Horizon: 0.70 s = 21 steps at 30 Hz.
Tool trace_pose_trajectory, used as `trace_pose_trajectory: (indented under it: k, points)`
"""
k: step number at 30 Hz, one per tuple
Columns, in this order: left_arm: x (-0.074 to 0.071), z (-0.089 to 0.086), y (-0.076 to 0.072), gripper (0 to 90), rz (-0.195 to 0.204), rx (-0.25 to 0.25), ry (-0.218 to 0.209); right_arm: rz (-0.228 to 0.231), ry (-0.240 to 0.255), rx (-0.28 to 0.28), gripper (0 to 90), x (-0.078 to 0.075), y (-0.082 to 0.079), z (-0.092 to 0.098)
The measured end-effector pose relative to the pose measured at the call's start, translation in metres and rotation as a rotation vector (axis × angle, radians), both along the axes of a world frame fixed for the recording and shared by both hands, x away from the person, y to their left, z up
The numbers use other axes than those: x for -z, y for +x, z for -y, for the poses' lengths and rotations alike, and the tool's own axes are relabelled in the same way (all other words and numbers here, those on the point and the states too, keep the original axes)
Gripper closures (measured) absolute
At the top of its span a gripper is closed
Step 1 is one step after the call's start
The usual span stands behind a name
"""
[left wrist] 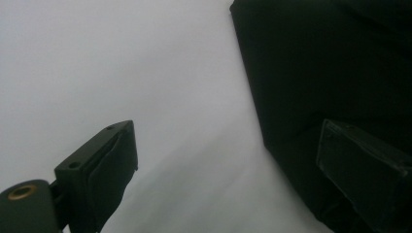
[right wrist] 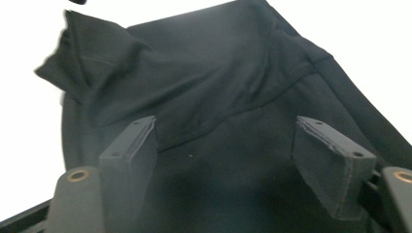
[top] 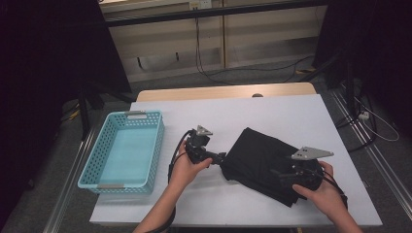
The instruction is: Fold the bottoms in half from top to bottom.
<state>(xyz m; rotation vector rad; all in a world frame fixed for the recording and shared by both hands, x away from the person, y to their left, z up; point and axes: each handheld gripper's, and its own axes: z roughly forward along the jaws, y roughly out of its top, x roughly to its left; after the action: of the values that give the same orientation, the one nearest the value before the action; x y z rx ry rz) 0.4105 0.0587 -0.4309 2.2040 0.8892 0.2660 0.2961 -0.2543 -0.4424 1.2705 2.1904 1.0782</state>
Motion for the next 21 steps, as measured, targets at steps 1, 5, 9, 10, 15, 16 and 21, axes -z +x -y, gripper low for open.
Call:
trace_pose_trajectory:
  k: [1,5,9,10,15,16,21]
  points:
    - [0.001,0.002,-0.001,7.8,-0.006,0.003,0.001,0.001,-0.004,0.002,22.6,0.001,0.001,0.000]
    - [0.005,0.006,-0.006,9.6,-0.009,0.021,0.005,0.010,-0.010,0.018,20.4,0.003,0.004,0.000]
    - [0.008,0.006,-0.012,18.1,-0.011,0.027,0.019,0.015,-0.016,0.029,18.5,0.004,0.005,0.001]
    - [0.009,0.005,-0.014,19.6,-0.014,0.031,0.033,0.018,-0.019,0.033,18.3,0.004,0.005,0.001]
    - [0.017,0.002,-0.022,29.2,-0.030,0.042,0.047,0.026,-0.017,0.044,17.7,0.005,0.007,0.002]
    - [0.018,0.002,-0.024,29.3,-0.035,0.035,0.040,0.027,-0.015,0.047,17.6,0.005,0.007,0.003]
    - [0.019,0.001,-0.027,43.7,-0.074,0.042,0.005,0.017,-0.020,0.042,17.7,0.007,0.005,0.003]
